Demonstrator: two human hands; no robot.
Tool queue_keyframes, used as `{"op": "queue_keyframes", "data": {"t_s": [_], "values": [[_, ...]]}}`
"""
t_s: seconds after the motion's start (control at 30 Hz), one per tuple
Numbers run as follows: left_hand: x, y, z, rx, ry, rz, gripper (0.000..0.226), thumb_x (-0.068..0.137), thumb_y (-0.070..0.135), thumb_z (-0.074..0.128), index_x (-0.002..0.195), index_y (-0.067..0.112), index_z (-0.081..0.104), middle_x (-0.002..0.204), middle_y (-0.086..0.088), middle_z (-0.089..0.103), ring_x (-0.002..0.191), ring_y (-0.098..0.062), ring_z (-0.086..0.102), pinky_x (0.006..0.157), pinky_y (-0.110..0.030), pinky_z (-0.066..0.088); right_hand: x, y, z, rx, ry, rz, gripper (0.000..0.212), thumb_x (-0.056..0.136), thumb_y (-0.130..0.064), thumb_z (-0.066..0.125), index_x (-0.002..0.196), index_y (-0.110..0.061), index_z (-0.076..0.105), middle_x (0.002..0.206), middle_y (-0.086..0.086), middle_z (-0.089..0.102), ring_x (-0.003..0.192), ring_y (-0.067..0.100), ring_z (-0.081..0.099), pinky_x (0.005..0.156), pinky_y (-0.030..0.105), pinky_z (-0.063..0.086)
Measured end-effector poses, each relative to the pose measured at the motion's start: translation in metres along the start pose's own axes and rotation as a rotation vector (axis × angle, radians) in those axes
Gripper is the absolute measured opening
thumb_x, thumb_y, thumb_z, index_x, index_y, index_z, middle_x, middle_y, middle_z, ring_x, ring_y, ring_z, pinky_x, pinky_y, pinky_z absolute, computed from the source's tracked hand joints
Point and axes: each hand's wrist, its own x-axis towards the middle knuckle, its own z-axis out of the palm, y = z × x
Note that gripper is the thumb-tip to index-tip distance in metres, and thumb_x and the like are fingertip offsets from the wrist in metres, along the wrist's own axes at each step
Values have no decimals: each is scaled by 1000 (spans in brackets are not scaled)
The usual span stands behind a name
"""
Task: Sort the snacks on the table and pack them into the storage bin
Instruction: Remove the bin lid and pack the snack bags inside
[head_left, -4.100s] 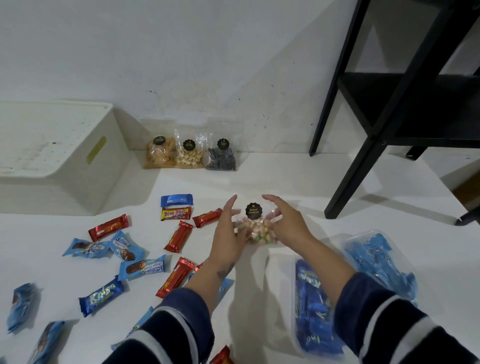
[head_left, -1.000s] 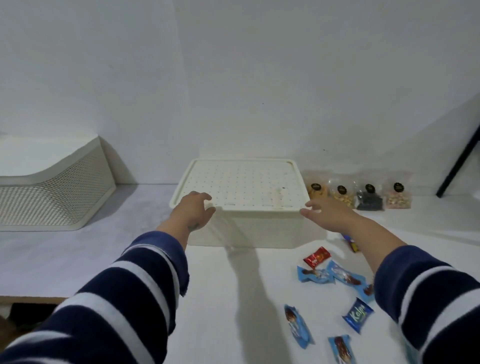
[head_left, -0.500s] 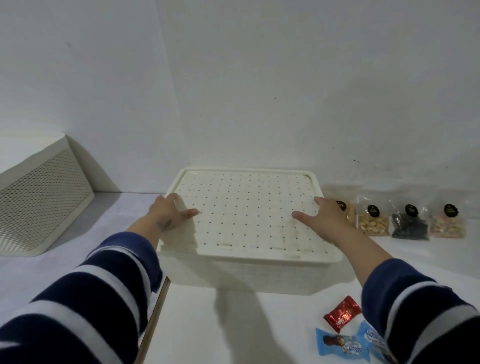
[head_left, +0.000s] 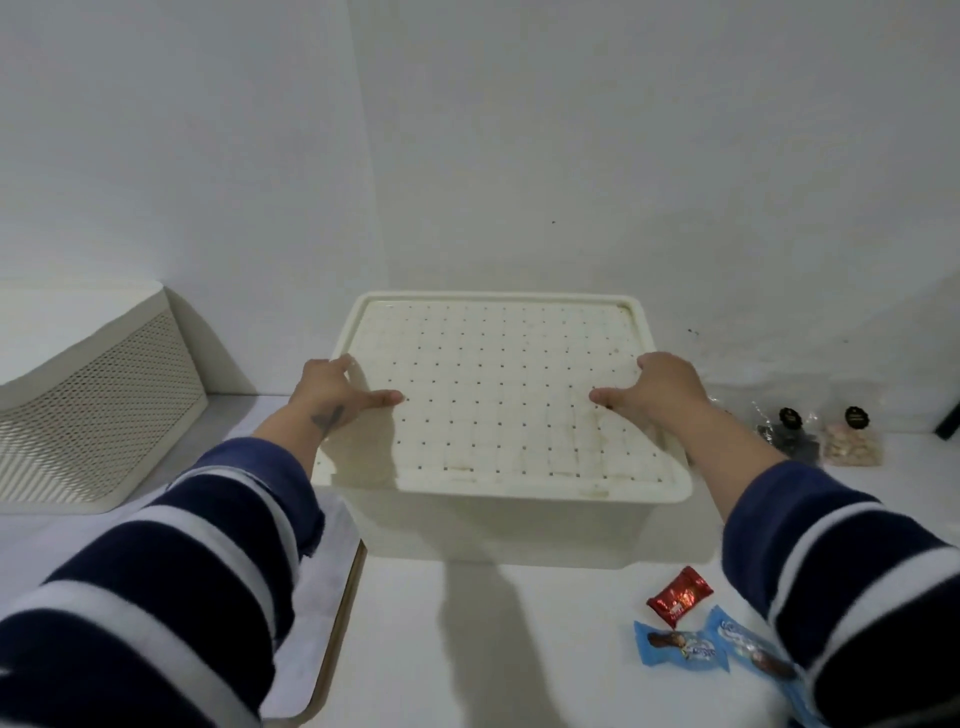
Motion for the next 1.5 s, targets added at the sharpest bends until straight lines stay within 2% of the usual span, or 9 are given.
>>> {"op": "queue_keyframes", "data": {"t_s": [0.13, 0.3, 0.4, 0.63, 0.83, 1.0, 1.17, 1.33, 1.5], "values": [[-41, -18, -31, 18, 9, 55, 98, 63, 45, 83, 142, 11, 38, 141, -11, 37, 119, -35, 49, 97, -44, 46, -53, -4, -2, 33, 27, -5, 75, 79, -47, 71, 130, 2, 48, 135, 14, 52, 122, 30, 51, 94, 34, 44], [-111, -76, -51, 206, -21, 100, 103, 65, 55, 78, 146, 15, 29, 150, -11, 27, 130, -34, 39, 101, -42, 40, -127, 3, 31, 48, -35, 23, 94, 74, -49, 74, 147, -11, 29, 150, 14, 33, 136, 31, 35, 106, 39, 37], [-154, -114, -55, 261, -61, 110, 104, 66, 56, 77, 147, 15, 26, 152, -11, 22, 129, -34, 40, 100, -40, 41, -174, 7, 57, 20, -60, 61, 91, 76, -44, 74, 147, -15, 26, 151, 17, 28, 139, 33, 27, 107, 41, 34], [-207, -193, -44, 290, -159, 31, 99, 68, 54, 77, 145, 13, 29, 148, -13, 23, 122, -34, 46, 96, -37, 43, -239, 20, 115, -20, -179, 112, 86, 77, -42, 72, 148, -26, 25, 145, 17, 28, 133, 36, 33, 105, 42, 36], [-203, -222, -22, 310, -218, -34, 100, 65, 57, 78, 143, 16, 31, 143, -12, 29, 114, -33, 50, 92, -39, 48, -240, 34, 154, -25, -280, 155, 83, 80, -42, 69, 149, -27, 23, 147, 17, 24, 135, 35, 29, 104, 41, 37], [-186, -234, 3, 348, -253, -77, 103, 66, 60, 76, 145, 16, 27, 145, -13, 27, 120, -33, 47, 95, -39, 46, -222, 48, 182, -36, -347, 186, 84, 81, -44, 67, 150, -29, 21, 148, 16, 24, 136, 35, 28, 105, 41, 36], [-176, -240, 31, 393, -279, -91, 96, 61, 65, 75, 135, 18, 37, 136, -13, 33, 121, -33, 41, 96, -44, 47, -202, 63, 200, -147, -420, 194, 87, 81, -51, 65, 150, -28, 18, 146, 16, 25, 137, 35, 22, 107, 40, 32], [-174, -239, 40, 469, -283, -90, 91, 65, 64, 73, 133, 17, 35, 135, -13, 31, 125, -33, 32, 97, -47, 45, -196, 71, 207, -215, -428, 167, 86, 79, -54, 65, 148, -28, 23, 142, 13, 28, 135, 32, 21, 103, 38, 35], [-174, -229, 38, 451, -336, -144, 89, 71, 58, 73, 137, 14, 34, 137, -13, 31, 124, -33, 36, 100, -47, 43, -197, 65, 197, -251, -476, 149, 82, 83, -51, 61, 150, -27, 21, 147, 12, 23, 138, 31, 19, 106, 40, 32]]}}
